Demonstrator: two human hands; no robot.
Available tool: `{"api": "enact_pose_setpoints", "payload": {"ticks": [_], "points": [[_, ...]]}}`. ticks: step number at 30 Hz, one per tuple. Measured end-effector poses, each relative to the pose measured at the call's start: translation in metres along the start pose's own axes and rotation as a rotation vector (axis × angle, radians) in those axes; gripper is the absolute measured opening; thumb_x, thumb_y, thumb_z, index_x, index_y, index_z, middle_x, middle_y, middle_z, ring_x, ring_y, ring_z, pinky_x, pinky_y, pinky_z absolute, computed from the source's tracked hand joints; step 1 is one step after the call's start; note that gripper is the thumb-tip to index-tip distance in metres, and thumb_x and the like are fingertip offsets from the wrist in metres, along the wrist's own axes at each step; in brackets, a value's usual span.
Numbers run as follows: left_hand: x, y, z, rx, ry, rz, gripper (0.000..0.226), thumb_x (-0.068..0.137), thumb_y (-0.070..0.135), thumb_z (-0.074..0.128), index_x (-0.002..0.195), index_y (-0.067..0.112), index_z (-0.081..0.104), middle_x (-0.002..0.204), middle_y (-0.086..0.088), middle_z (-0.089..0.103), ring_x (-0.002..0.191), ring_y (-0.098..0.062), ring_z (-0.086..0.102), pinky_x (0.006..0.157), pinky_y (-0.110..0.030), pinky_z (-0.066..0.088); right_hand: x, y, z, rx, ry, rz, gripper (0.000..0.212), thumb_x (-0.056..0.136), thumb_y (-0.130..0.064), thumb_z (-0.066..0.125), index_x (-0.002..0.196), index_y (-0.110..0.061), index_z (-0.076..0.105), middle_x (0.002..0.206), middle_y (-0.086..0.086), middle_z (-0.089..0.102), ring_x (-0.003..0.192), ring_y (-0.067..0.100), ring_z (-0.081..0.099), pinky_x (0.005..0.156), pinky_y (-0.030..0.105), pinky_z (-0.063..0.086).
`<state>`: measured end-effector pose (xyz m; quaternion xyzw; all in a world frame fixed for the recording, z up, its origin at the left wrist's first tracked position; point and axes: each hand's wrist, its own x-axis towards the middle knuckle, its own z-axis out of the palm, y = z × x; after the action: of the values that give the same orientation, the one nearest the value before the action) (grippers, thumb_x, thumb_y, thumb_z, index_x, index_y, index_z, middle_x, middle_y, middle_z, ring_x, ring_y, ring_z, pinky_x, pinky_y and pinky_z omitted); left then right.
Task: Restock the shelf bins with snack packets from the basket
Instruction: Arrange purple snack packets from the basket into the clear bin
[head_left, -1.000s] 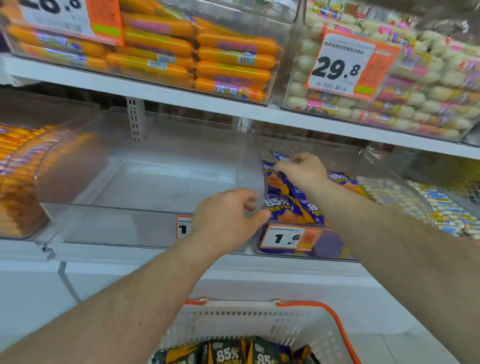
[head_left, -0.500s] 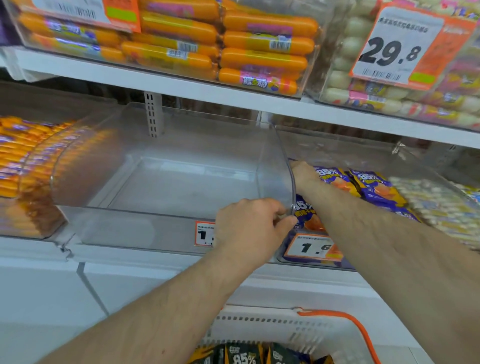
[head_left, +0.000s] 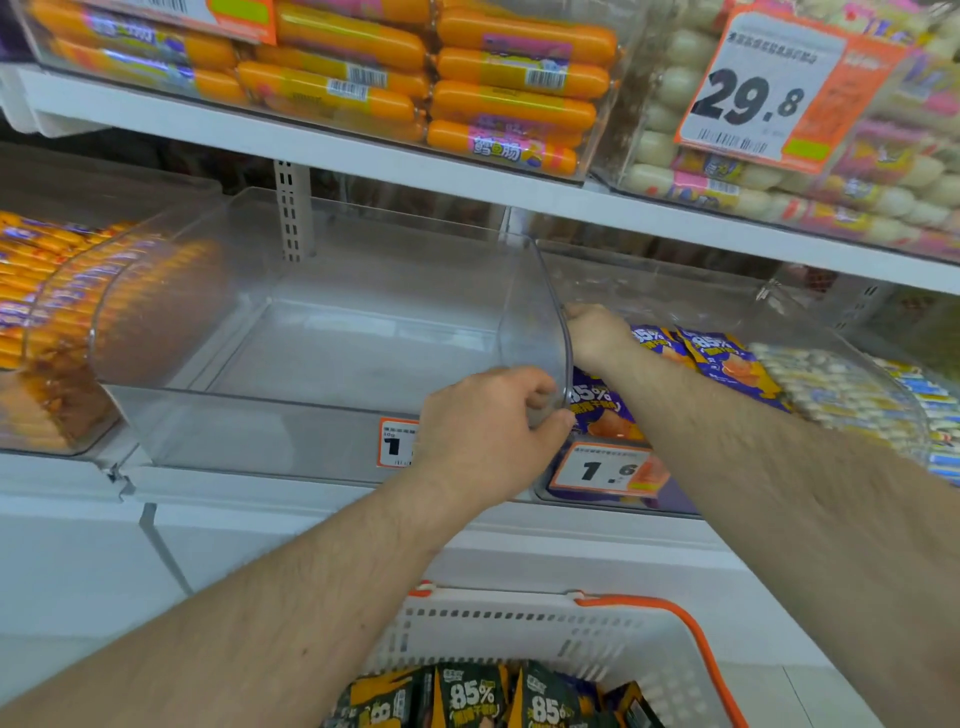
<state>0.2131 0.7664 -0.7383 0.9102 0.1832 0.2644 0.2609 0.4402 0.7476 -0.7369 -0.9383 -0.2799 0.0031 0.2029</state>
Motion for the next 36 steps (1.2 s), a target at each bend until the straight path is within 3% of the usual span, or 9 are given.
{"api": "enact_pose_setpoints", "payload": {"ticks": [5, 9, 12, 15, 22, 24, 27, 30, 36], "points": [[-0.021, -0.012, -0.006, -0.085, 0.274, 0.515, 0.015, 0.081, 0.022, 0.055, 0.083, 0.015, 0.068, 0.077, 0.001, 0.063, 0.071, -0.024, 0.059, 0.066, -0.031, 0.049, -0.089, -0.006, -0.026, 0.200, 0.599, -0.290, 0.027, 0.087, -0.021, 0.043, 0.066, -0.017, 0.059, 0.077, 0.009, 0.061, 0.081, 0.034, 0.055, 0.071, 0.038, 0.038], [-0.053, -0.029, -0.009, 0.062, -0.241, 0.406, 0.023, 0.083, 0.028, 0.052, 0.096, 0.026, 0.071, 0.090, 0.007, 0.069, 0.084, -0.018, 0.063, 0.075, -0.032, 0.053, -0.173, 0.006, -0.002, 0.304, 0.812, -0.656, 0.025, 0.088, -0.013, 0.047, 0.067, -0.005, 0.057, 0.069, 0.014, 0.053, 0.070, 0.029, 0.048, 0.065, 0.040, 0.032], [-0.073, -0.062, 0.000, 0.310, -0.888, 0.194, 0.027, 0.091, 0.030, 0.053, 0.114, 0.025, 0.068, 0.117, 0.004, 0.066, 0.107, -0.018, 0.061, 0.093, -0.038, 0.050, -0.222, 0.025, 0.053, 0.377, 0.569, -0.634, 0.028, 0.088, -0.015, 0.046, 0.063, -0.003, 0.054, 0.065, 0.012, 0.047, 0.066, 0.027, 0.045, 0.062, 0.037, 0.031], [-0.090, -0.081, 0.003, 0.452, -1.153, 0.160, 0.027, 0.093, 0.031, 0.050, 0.104, 0.013, 0.067, 0.110, -0.007, 0.066, 0.099, -0.028, 0.063, 0.089, -0.046, 0.052, -0.256, 0.044, 0.125, 0.291, 0.148, -0.449, 0.030, 0.088, -0.015, 0.045, 0.060, -0.005, 0.051, 0.060, 0.008, 0.047, 0.064, 0.019, 0.042, 0.060, 0.038, 0.036], [-0.106, -0.088, 0.005, 0.420, -1.151, 0.109, 0.026, 0.094, 0.028, 0.048, 0.098, 0.011, 0.067, 0.083, -0.002, 0.063, 0.073, -0.020, 0.058, 0.072, -0.038, 0.050, -0.305, 0.042, 0.223, 0.165, -0.618, -0.104, 0.031, 0.098, -0.022, 0.043, 0.069, -0.012, 0.048, 0.070, 0.008, 0.051, 0.065, 0.024, 0.046, 0.061, 0.039, 0.039], [-0.106, -0.089, 0.004, 0.421, -1.165, 0.086, 0.026, 0.096, 0.026, 0.048, 0.097, 0.007, 0.066, 0.073, 0.000, 0.053, 0.065, -0.016, 0.049, 0.066, -0.034, 0.044, -0.308, 0.036, 0.237, 0.114, -0.723, -0.073, 0.022, 0.097, -0.023, 0.045, 0.100, -0.014, 0.065, 0.106, 0.007, 0.064, 0.089, 0.025, 0.058, 0.076, 0.038, 0.049], [-0.104, -0.090, 0.002, 0.425, -1.169, 0.078, 0.030, 0.098, 0.029, 0.048, 0.113, 0.010, 0.065, 0.092, 0.002, 0.064, 0.083, -0.016, 0.057, 0.081, -0.035, 0.049, -0.313, 0.028, 0.249, 0.122, -0.879, 0.028, 0.052, 0.098, -0.029, 0.048, 0.149, -0.024, 0.038, 0.149, 0.004, 0.044, 0.094, 0.023, 0.063, 0.076, 0.038, 0.054], [-0.103, -0.093, 0.002, 0.428, -1.155, 0.065, 0.037, 0.098, 0.033, 0.048, 0.129, 0.016, 0.060, 0.125, 0.002, 0.061, 0.108, -0.019, 0.057, 0.097, -0.040, 0.047, -0.318, 0.021, 0.261, 0.174, -0.892, 0.128, 0.064, 0.099, -0.029, 0.050, 0.156, -0.024, 0.020, 0.156, 0.003, 0.035, 0.088, 0.018, 0.064, 0.071, 0.036, 0.050], [-0.103, -0.092, 0.005, 0.418, -1.132, 0.077, 0.035, 0.097, 0.031, 0.048, 0.125, 0.014, 0.062, 0.121, 0.001, 0.063, 0.104, -0.018, 0.059, 0.092, -0.037, 0.048, -0.328, 0.008, 0.262, 0.077, -0.705, 0.349, 0.049, 0.094, -0.006, 0.051, 0.138, -0.027, 0.049, 0.139, 0.001, 0.055, 0.123, 0.025, 0.052, 0.088, 0.032, 0.045]]}}
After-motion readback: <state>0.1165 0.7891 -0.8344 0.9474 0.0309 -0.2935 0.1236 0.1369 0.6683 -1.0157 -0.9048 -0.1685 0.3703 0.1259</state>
